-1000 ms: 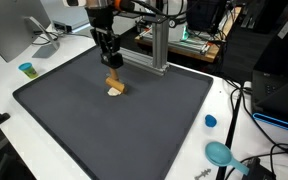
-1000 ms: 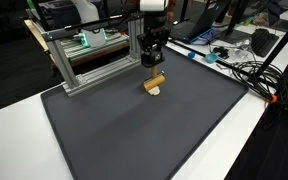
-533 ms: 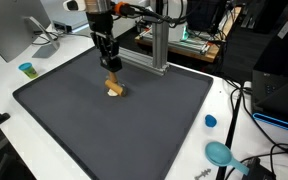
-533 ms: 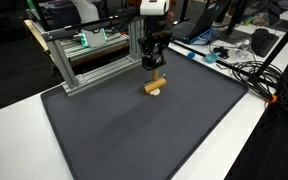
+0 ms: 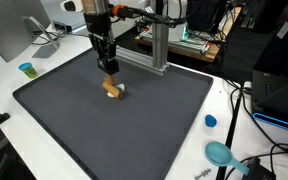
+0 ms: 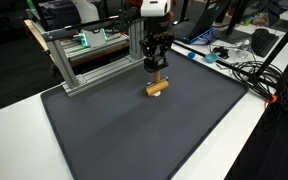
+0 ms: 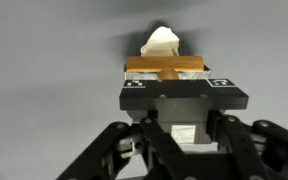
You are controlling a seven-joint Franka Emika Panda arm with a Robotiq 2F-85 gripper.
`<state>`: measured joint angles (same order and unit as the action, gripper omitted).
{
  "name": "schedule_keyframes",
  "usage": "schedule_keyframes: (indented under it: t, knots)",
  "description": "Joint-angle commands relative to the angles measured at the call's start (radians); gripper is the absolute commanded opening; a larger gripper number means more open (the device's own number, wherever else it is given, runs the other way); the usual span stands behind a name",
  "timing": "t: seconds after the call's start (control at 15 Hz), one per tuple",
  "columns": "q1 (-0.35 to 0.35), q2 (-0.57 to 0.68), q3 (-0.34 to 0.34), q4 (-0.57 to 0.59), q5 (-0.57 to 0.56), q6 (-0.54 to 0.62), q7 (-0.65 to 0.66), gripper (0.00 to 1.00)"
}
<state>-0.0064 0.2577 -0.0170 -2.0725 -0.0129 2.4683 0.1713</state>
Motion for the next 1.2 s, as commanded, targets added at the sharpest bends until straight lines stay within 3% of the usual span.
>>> schedule_keyframes:
  t: [0.0, 0.47, 0.87, 1.13]
  knots:
    - [0.011, 0.074, -0.012, 0.031, -0.002, 0.041, 0.027, 0.22]
    - [0.010, 0.078, -0.016, 0.074, 0.014, 0.079, 0.048, 0.22]
    - [0.020, -0.029, -0.032, 0.006, -0.045, 0.016, 0.039, 0.22]
    - [0.025, -0.037, -0.032, 0.003, -0.081, -0.042, 0.046, 0.22]
